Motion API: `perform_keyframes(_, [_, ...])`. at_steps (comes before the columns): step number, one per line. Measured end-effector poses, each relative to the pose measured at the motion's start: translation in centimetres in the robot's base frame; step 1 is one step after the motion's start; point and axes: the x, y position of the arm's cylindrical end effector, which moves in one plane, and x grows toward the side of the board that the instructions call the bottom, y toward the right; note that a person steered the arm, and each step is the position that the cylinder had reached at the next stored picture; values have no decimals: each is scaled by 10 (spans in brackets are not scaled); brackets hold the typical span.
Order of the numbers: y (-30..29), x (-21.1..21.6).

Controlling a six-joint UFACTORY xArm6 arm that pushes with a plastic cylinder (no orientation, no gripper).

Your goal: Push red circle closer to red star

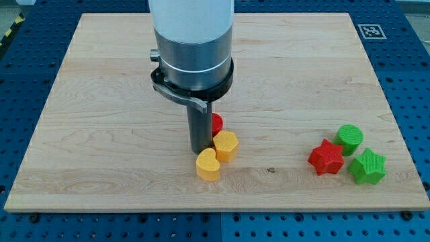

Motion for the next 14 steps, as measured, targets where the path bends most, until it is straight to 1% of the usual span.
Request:
perform_keyframes(1, [-16, -3])
perform_keyframes(2, [-28, -17])
perform_keyframes(3, [-28, -19])
perform_keyframes(4, [-21, -23])
perform_keyframes(5, [-5, -42])
perform_keyframes(6, [3, -46])
perform_keyframes(7, [4, -46])
perform_keyframes(9, [43, -45])
perform_keyframes(11, [76, -27])
perform_keyframes(13, [118, -18])
perform_keyframes(14, [128, -5])
